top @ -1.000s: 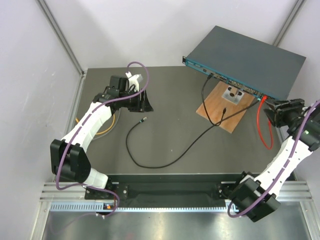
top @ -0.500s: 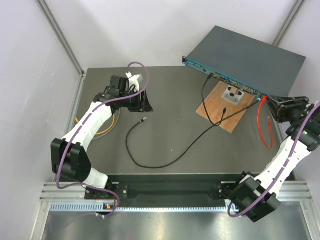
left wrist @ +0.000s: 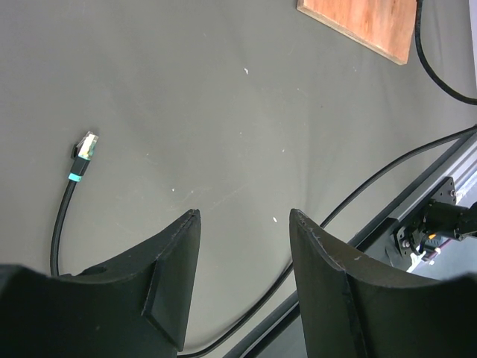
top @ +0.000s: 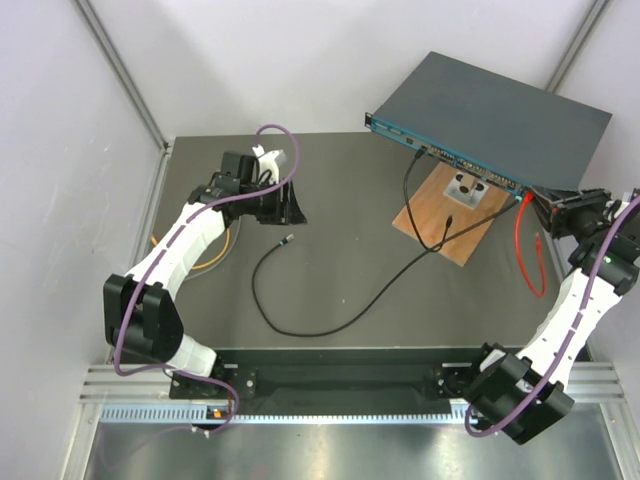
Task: Pull the plug from the switch port
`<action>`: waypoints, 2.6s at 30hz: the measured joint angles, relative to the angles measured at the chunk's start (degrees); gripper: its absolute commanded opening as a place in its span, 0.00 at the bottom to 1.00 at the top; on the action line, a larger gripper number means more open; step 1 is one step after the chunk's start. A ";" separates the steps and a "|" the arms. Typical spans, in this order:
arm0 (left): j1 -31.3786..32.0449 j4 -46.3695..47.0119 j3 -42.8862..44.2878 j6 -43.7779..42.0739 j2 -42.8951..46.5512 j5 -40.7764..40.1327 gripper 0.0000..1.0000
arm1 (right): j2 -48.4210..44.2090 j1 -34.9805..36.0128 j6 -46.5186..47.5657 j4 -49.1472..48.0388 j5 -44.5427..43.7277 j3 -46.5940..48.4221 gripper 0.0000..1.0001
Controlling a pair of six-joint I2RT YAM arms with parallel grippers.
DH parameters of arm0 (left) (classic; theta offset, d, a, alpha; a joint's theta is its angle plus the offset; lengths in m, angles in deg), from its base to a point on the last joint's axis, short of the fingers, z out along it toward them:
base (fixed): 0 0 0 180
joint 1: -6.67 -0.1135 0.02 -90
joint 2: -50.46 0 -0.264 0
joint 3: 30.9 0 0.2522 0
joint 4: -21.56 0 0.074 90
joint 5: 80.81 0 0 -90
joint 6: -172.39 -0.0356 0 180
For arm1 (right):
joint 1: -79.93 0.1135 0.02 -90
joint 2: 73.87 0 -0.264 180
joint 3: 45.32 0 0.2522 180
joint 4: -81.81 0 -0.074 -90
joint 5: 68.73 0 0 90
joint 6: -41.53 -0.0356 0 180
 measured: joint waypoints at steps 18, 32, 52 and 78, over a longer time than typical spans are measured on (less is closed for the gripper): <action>-0.76 0.00 0.00 0.00 0.00 0.15 0.56 | -3.32 -0.20 0.85 -3.78 0.33 -3.54 0.28; -0.76 -0.02 0.00 -0.07 0.00 0.20 0.56 | -3.93 -1.73 -0.48 -5.64 1.25 -5.84 0.28; -0.87 -0.07 -0.66 -0.24 0.00 0.59 0.56 | -3.04 -1.77 -6.32 -8.96 3.45 -7.15 0.15; -1.33 -0.11 -0.68 -0.39 0.00 0.87 0.56 | 5.22 -1.84 0.44 11.04 3.87 5.22 0.00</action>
